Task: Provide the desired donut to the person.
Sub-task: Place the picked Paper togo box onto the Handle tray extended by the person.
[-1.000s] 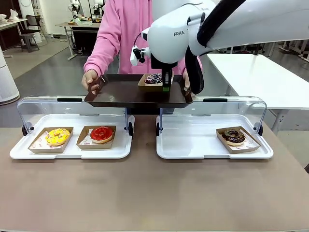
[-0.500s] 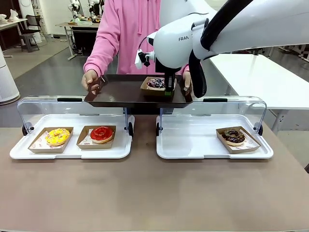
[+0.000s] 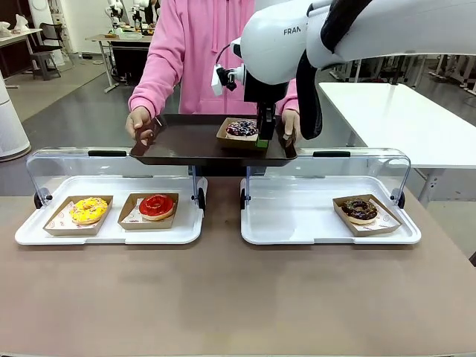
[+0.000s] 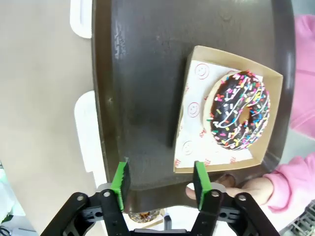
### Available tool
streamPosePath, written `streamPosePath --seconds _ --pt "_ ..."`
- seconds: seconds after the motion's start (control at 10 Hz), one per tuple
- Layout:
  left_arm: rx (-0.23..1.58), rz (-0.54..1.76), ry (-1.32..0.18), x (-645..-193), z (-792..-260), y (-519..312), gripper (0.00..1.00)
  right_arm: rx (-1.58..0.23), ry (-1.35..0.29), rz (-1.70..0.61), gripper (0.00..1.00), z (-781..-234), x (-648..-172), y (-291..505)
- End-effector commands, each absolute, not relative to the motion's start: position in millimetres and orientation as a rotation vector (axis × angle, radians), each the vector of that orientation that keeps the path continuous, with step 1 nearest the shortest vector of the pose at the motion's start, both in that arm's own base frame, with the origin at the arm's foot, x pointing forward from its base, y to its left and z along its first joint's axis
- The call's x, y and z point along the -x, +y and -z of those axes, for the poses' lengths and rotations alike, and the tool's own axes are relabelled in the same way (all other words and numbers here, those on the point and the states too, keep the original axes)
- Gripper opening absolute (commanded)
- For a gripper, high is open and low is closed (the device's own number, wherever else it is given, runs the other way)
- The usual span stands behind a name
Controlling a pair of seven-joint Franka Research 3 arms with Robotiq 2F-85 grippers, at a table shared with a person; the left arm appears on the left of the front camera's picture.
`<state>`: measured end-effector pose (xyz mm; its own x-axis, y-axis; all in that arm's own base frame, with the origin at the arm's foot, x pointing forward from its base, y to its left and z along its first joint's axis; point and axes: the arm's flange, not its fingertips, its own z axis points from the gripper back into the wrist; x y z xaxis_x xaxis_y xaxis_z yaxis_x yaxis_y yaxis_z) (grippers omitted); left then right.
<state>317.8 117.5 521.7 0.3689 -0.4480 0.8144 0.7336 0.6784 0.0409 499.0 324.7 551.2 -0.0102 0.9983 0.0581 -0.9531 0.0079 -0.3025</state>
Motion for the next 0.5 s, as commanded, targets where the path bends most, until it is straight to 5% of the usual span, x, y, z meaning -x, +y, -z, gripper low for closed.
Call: streamPosePath --seconds 0.0,0.4 --pt "0.372 0.777 -0.927 -317.0 -520.8 117.9 1.00 0.147 -0.243 -1.583 1.00 -548.7 -500.7 321.2" --pt "0.372 0.777 -0.927 -317.0 -520.8 117.9 1.00 0.123 -0.250 -1.615 1.00 -554.9 -495.4 321.1"
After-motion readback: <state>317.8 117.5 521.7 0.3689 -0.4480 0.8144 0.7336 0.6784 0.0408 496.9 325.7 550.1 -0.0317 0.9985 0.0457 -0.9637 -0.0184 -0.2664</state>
